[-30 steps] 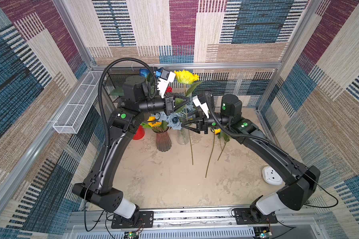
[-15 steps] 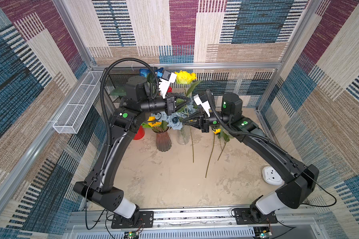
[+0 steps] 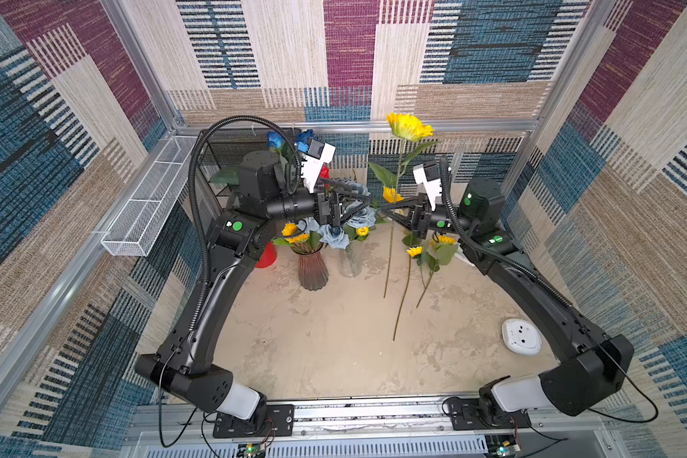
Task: Pick out yellow flowers from the vase
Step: Place the flower at the center of the board.
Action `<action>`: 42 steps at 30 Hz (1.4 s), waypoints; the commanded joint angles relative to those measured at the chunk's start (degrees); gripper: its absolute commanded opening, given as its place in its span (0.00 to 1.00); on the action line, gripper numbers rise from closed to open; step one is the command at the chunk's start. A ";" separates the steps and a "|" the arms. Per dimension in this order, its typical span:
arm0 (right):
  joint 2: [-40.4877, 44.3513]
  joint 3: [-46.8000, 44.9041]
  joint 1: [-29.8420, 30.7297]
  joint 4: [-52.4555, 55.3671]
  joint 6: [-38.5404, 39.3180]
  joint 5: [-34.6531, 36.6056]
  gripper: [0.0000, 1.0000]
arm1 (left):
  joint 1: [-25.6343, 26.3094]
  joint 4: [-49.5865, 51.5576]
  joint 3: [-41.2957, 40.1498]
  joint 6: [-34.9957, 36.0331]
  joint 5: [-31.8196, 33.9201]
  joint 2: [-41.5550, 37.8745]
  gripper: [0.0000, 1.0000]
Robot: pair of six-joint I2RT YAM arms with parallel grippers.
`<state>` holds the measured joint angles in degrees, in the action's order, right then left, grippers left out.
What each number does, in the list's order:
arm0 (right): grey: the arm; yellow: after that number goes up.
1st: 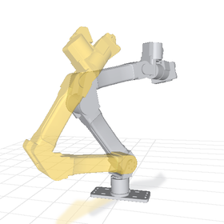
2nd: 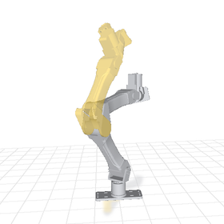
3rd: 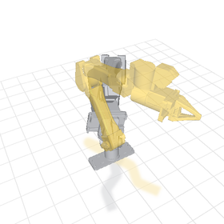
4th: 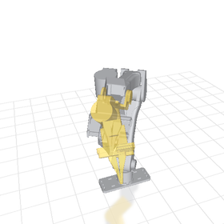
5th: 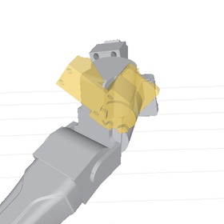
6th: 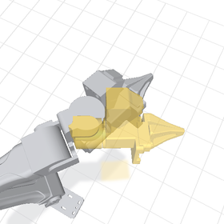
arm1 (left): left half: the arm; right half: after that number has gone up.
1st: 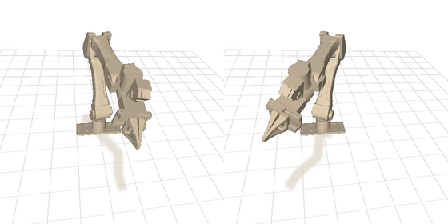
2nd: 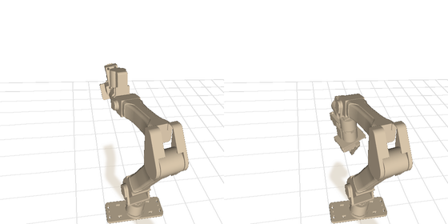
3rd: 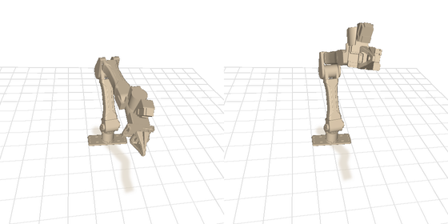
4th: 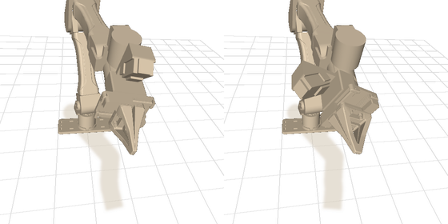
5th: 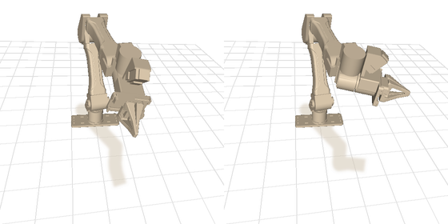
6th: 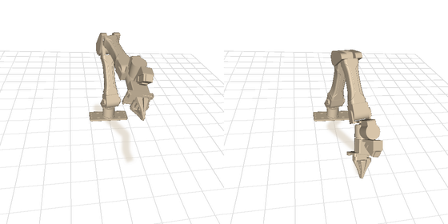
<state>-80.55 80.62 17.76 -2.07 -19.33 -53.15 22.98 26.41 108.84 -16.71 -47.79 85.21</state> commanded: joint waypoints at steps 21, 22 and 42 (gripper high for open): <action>-16.95 -4.50 -14.07 20.46 -8.32 17.46 0.00 | -4.22 -6.40 -24.11 -0.94 32.65 -20.05 0.99; -18.03 -4.15 -14.11 21.86 -7.46 18.10 0.00 | -4.53 -6.86 -25.27 -1.27 33.42 -20.60 0.99; -28.34 -1.04 -13.50 30.23 -2.16 25.66 0.32 | -12.18 -8.38 -32.38 -7.73 33.81 -21.84 0.99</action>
<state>-108.84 78.81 4.16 27.42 -22.63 -29.74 10.98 19.81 76.31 -22.57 -13.80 63.59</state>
